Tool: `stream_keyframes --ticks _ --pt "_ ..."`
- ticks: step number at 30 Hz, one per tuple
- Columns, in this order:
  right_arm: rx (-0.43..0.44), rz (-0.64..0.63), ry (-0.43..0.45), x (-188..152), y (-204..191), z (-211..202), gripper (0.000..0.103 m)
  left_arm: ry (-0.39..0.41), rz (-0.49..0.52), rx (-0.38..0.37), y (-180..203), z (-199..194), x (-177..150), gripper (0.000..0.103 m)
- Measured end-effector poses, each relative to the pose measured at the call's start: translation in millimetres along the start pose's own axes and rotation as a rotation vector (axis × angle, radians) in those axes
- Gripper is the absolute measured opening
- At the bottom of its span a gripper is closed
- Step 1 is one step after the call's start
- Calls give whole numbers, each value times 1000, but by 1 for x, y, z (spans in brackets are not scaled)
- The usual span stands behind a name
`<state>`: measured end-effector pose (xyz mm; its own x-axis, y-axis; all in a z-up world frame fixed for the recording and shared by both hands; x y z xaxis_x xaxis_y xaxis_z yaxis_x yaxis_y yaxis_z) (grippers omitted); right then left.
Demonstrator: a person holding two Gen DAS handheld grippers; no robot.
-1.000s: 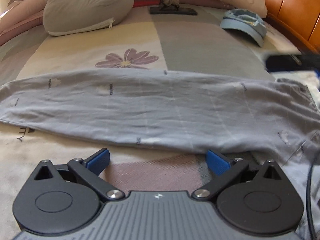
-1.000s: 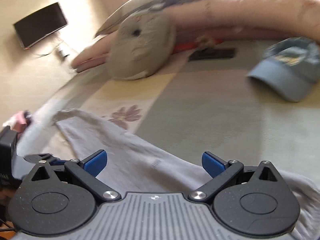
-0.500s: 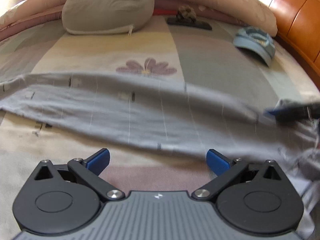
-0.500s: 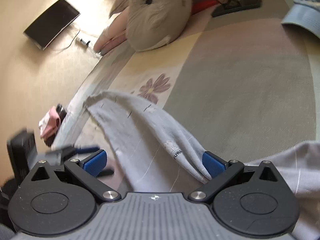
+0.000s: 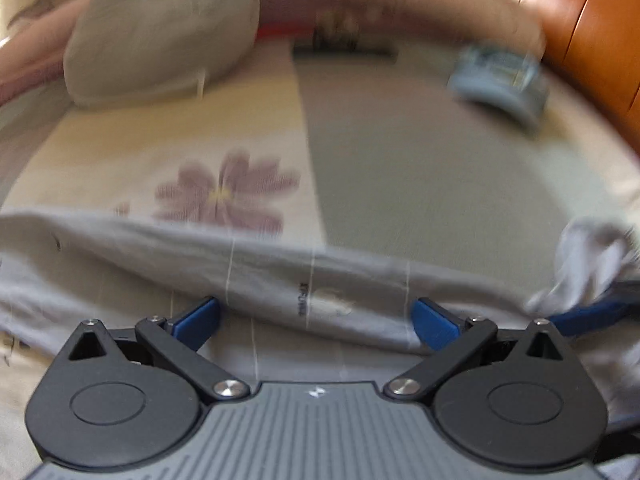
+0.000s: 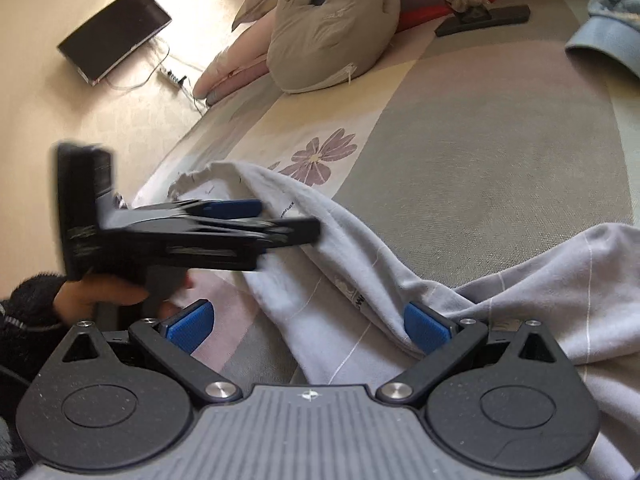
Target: Fold clothes
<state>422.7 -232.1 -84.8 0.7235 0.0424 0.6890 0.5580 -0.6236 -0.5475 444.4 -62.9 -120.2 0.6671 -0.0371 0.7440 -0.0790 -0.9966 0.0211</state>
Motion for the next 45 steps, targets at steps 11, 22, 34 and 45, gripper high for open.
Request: stream_keyframes --ticks 11,22,34,45 --pt "-247 -417 -16 59 40 -10 48 14 -15 11 -2 -10 -9 103" --pt "-157 -721 -290 24 37 3 37 7 -17 3 -5 -18 -16 103" --pt "-131 -795 -343 13 29 -4 31 12 -15 0 -5 -18 -17 103" --pt "-271 -762 -216 39 38 -7 4 23 -23 -42 0 -40 -11 102"
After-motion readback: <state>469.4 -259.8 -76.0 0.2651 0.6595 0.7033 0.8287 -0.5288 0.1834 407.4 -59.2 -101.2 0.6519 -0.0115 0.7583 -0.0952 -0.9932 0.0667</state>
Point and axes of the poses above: each gripper's, at about its wrist camera, not at the fingertips, and z roughly the way its jaws point, y to its right, x to its top, the point moved 7 cm from there along z, roughly the way its jaws point, and after that the axes turned 11 degrees about y, right-handed, at the moved point
